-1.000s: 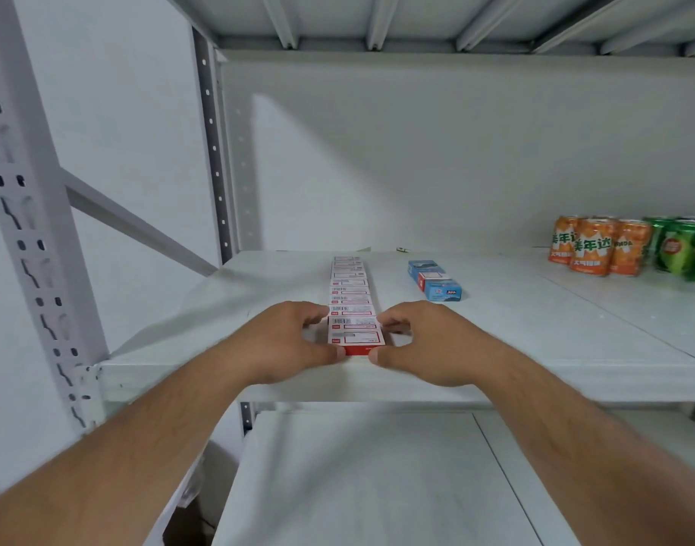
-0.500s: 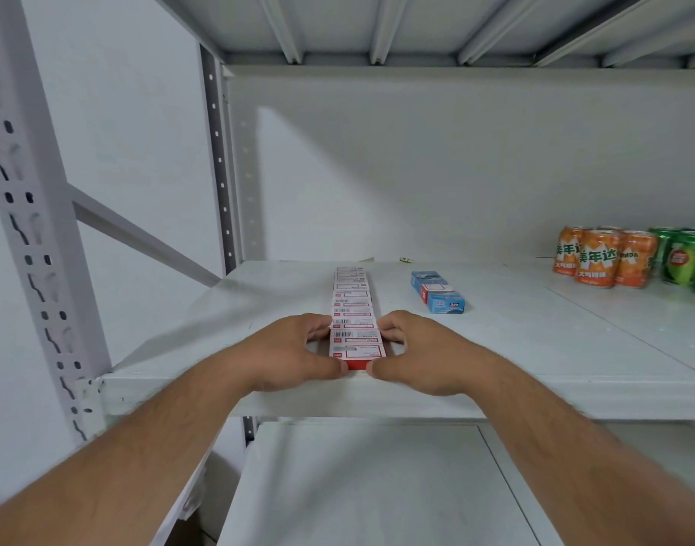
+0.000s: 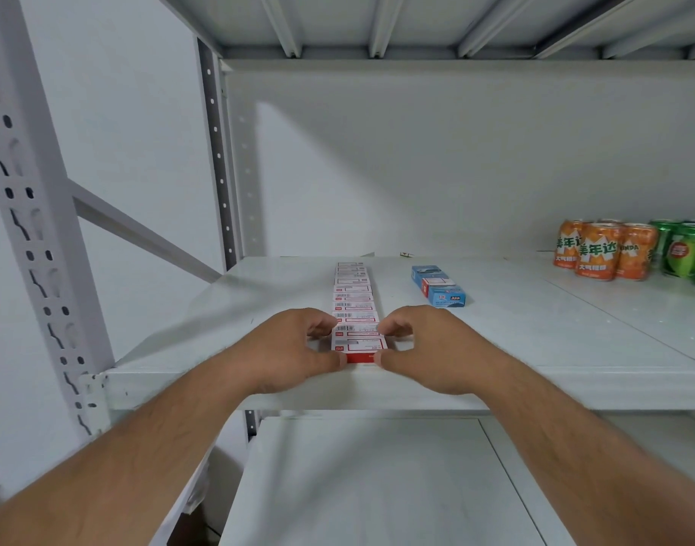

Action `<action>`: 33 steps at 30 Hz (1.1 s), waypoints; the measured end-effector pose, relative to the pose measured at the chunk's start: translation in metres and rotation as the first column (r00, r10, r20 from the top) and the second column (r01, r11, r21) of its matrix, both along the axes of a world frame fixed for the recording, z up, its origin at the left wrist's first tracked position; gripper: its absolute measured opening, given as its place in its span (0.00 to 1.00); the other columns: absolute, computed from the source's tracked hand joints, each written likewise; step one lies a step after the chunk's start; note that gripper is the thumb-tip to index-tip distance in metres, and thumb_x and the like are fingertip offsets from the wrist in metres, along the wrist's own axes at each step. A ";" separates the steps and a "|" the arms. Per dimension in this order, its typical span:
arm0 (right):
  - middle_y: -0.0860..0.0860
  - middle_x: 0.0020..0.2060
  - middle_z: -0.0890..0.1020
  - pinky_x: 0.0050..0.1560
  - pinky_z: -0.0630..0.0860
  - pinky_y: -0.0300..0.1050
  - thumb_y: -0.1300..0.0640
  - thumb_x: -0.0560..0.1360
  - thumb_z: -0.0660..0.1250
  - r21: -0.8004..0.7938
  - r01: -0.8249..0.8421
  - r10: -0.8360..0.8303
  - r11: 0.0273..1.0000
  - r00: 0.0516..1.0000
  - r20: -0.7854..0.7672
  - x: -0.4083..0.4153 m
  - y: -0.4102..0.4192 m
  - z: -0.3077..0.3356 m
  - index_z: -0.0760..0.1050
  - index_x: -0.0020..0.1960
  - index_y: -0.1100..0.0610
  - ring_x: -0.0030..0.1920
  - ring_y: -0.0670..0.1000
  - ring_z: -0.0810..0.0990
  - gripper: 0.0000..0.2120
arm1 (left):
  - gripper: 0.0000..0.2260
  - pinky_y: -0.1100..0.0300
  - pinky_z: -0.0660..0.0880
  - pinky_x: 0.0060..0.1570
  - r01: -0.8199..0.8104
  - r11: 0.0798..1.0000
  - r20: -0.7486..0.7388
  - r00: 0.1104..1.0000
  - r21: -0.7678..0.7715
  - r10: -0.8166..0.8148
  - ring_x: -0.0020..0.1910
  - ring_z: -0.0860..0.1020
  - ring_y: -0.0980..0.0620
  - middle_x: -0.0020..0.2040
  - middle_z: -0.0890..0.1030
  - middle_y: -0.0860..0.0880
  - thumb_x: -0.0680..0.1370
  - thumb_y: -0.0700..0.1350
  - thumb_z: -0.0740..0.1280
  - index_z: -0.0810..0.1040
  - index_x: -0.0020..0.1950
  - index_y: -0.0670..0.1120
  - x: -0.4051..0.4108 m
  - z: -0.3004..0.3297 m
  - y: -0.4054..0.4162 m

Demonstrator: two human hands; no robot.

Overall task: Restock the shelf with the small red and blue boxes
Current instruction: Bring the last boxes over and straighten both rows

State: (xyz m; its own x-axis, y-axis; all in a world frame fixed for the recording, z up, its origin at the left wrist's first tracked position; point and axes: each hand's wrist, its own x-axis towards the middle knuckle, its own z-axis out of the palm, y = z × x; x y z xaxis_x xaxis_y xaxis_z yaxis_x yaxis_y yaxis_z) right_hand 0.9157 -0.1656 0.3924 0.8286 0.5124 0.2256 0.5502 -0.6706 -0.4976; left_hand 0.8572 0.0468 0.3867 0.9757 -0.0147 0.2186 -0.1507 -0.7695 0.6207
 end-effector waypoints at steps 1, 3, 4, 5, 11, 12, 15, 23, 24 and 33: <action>0.42 0.57 0.82 0.61 0.77 0.44 0.47 0.73 0.74 0.005 0.013 -0.013 1.000 1.000 0.004 0.000 0.000 0.000 0.80 0.59 0.47 0.57 0.43 0.80 0.16 | 0.14 0.66 0.73 0.60 -0.006 1.000 0.003 1.000 -0.002 0.006 0.53 0.78 0.69 0.53 0.83 0.63 0.71 0.54 0.76 0.81 0.55 0.57 0.000 0.000 0.000; 0.43 0.53 0.83 0.59 0.78 0.43 0.48 0.74 0.74 0.010 0.027 -0.027 1.000 1.000 0.004 -0.002 0.000 0.001 0.81 0.57 0.49 0.54 0.43 0.81 0.13 | 0.13 0.65 0.74 0.59 -0.004 1.000 -0.004 1.000 -0.011 0.004 0.51 0.79 0.69 0.51 0.84 0.62 0.71 0.53 0.76 0.83 0.54 0.56 0.000 -0.001 0.000; 0.43 0.52 0.83 0.58 0.78 0.43 0.48 0.74 0.74 0.008 0.029 -0.029 1.000 1.000 0.004 -0.002 0.000 0.001 0.82 0.56 0.49 0.53 0.44 0.81 0.12 | 0.13 0.64 0.75 0.59 -0.003 1.000 -0.009 1.000 -0.017 0.003 0.50 0.80 0.68 0.51 0.84 0.62 0.71 0.53 0.76 0.83 0.54 0.55 0.000 -0.001 0.000; 0.43 0.51 0.83 0.57 0.78 0.43 0.49 0.74 0.74 0.007 0.031 -0.031 0.999 1.000 0.002 -0.002 0.000 0.001 0.83 0.55 0.49 0.52 0.44 0.81 0.11 | 0.13 0.64 0.75 0.59 0.001 1.000 -0.013 1.000 -0.025 -0.001 0.50 0.80 0.68 0.51 0.84 0.62 0.71 0.53 0.76 0.83 0.54 0.55 0.001 -0.001 0.001; 0.43 0.51 0.84 0.57 0.79 0.44 0.48 0.74 0.74 0.006 0.036 -0.036 0.999 0.999 0.002 0.001 0.005 0.001 0.83 0.55 0.50 0.52 0.45 0.82 0.10 | 0.12 0.66 0.75 0.58 0.007 1.000 -0.023 1.000 -0.025 -0.007 0.50 0.81 0.68 0.51 0.84 0.61 0.72 0.51 0.76 0.83 0.55 0.54 0.003 0.001 0.002; 0.43 0.51 0.84 0.57 0.79 0.44 0.48 0.75 0.74 0.003 0.038 -0.038 0.999 0.999 0.002 0.003 0.005 0.001 0.83 0.55 0.49 0.52 0.44 0.81 0.11 | 0.12 0.66 0.75 0.57 0.004 1.000 -0.020 1.000 -0.019 -0.004 0.50 0.81 0.68 0.51 0.84 0.61 0.73 0.51 0.75 0.83 0.55 0.53 0.004 0.001 0.002; 0.43 0.52 0.83 0.57 0.79 0.43 0.48 0.75 0.74 0.002 0.042 -0.042 0.999 0.999 -0.001 0.007 0.008 0.000 0.83 0.57 0.49 0.52 0.44 0.81 0.12 | 0.12 0.69 0.74 0.56 -0.009 1.000 -0.016 1.000 0.000 0.009 0.50 0.80 0.68 0.52 0.84 0.61 0.73 0.50 0.75 0.83 0.56 0.54 0.008 0.001 0.003; 0.43 0.52 0.84 0.57 0.79 0.42 0.49 0.75 0.74 0.029 0.040 -0.040 0.999 0.999 0.005 0.015 0.010 -0.003 0.83 0.56 0.49 0.52 0.43 0.82 0.11 | 0.12 0.64 0.75 0.60 -0.012 1.000 -0.026 1.000 0.013 0.012 0.51 0.80 0.68 0.52 0.84 0.61 0.73 0.51 0.74 0.83 0.57 0.54 0.012 0.002 0.004; 0.43 0.52 0.84 0.57 0.79 0.42 0.49 0.75 0.74 0.034 0.040 -0.040 0.999 0.999 0.003 0.015 0.011 -0.004 0.83 0.56 0.49 0.52 0.43 0.82 0.11 | 0.12 0.64 0.75 0.60 -0.010 1.000 -0.019 1.000 0.013 0.011 0.51 0.80 0.69 0.52 0.84 0.62 0.73 0.52 0.74 0.83 0.56 0.54 0.012 0.003 0.003; 0.38 0.66 0.75 0.59 0.68 0.35 0.43 0.75 0.72 0.035 0.025 -0.026 0.999 0.999 0.023 0.005 -0.003 -0.001 0.74 0.68 0.44 0.66 0.41 0.73 0.22 | 0.23 0.62 0.66 0.68 -0.045 0.997 -0.013 0.999 0.057 0.046 0.68 0.70 0.63 0.67 0.73 0.64 0.74 0.55 0.73 0.73 0.68 0.60 -0.003 0.010 0.004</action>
State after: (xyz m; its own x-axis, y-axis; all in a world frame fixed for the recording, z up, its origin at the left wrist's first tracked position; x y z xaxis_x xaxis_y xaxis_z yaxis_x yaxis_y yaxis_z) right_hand 0.9211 -0.1681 0.3912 0.8358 0.4824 0.2623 0.5446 -0.6671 -0.5084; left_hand 0.8544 0.0513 0.3966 0.9787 0.0180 0.2044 -0.1058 -0.8092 0.5779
